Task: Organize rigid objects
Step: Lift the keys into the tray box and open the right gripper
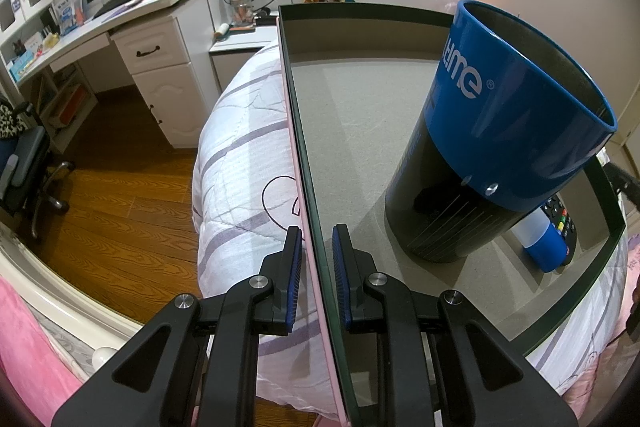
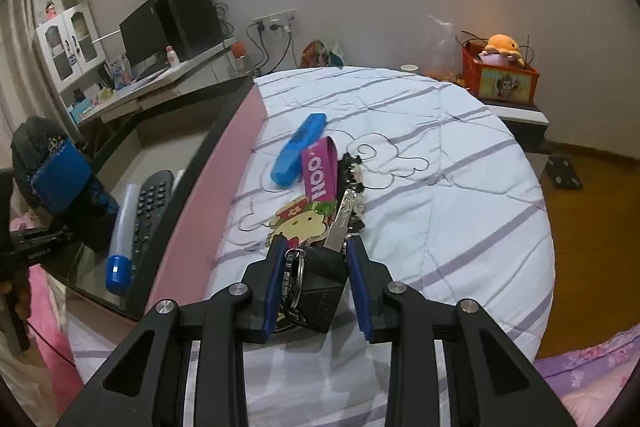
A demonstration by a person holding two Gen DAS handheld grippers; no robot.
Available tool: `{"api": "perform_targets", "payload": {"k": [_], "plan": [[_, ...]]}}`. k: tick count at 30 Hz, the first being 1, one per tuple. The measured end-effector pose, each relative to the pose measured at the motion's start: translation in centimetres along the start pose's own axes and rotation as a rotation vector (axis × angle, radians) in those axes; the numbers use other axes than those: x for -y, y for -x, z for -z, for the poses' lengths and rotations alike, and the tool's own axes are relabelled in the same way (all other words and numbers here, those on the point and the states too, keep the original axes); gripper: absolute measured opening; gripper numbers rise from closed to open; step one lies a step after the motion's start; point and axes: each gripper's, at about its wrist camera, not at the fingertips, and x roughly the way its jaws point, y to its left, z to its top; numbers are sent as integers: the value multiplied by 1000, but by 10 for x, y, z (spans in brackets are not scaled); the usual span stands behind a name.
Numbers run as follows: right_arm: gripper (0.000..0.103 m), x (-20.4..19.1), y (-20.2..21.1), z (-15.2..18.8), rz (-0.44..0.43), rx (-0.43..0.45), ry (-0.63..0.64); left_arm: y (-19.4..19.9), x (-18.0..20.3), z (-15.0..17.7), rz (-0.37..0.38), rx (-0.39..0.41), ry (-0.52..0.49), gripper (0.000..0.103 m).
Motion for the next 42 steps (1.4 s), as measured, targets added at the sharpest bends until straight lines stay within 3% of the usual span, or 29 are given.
{"api": "perform_targets", "payload": {"k": [16,42], "plan": [[30,-32,36,-49,19,124,104,0,1,0,0,0,1,16],[30,-85,53,-104,19,201,249,0,0,0,0,0,0,16]]}}
